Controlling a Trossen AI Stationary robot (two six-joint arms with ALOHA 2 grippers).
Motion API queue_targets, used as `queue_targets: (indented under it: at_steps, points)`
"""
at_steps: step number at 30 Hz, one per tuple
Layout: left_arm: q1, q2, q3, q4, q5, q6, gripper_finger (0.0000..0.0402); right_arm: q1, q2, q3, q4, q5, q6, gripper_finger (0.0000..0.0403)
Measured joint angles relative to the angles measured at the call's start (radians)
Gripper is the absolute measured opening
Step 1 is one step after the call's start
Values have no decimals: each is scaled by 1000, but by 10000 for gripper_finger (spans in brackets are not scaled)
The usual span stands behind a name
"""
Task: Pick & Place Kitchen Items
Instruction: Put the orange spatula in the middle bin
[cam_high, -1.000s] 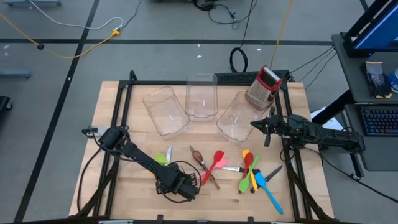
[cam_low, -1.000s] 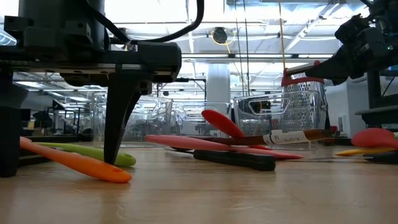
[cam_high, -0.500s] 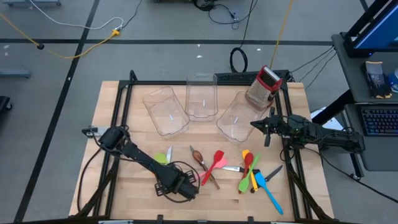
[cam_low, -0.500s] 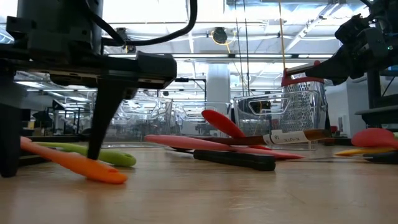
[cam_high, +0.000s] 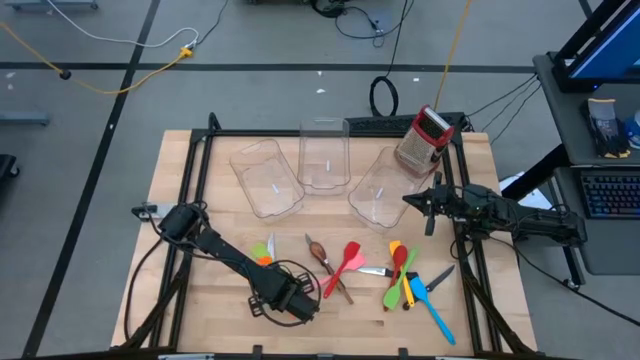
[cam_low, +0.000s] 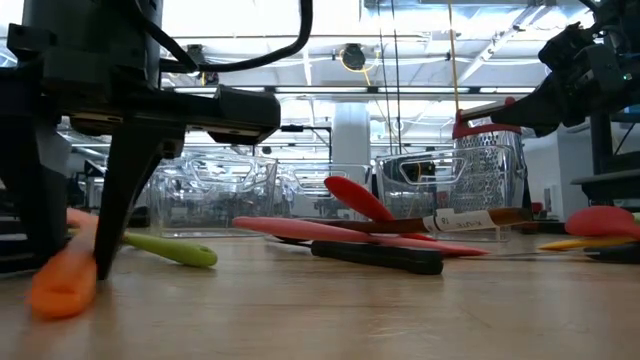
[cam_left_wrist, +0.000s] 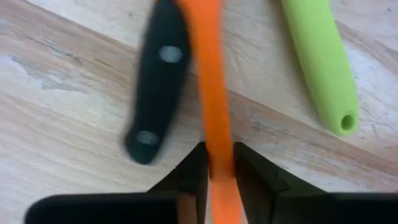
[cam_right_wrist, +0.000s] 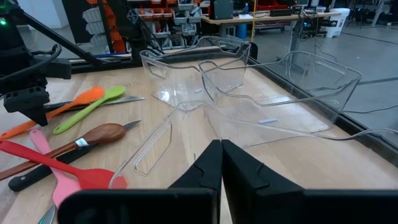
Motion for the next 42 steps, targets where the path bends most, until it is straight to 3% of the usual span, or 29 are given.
queue_targets:
  at_steps: [7, 22, 31, 36, 42]
  points:
    - [0, 0, 0, -18, 1, -16, 29, 0, 0, 0, 0, 0, 0, 4]
    - [-2, 10, 59, -72, -11, -14, 27, 0, 0, 0, 0, 0, 0, 4]
    - [-4, 6, 192, -147, -56, 13, 27, 0, 0, 0, 0, 0, 0, 4]
    - [-18, 5, 317, -287, -67, 15, 26, 0, 0, 0, 0, 0, 0, 4]
    - [-34, 4, 488, -358, -195, 122, 26, 0, 0, 0, 0, 0, 0, 4]
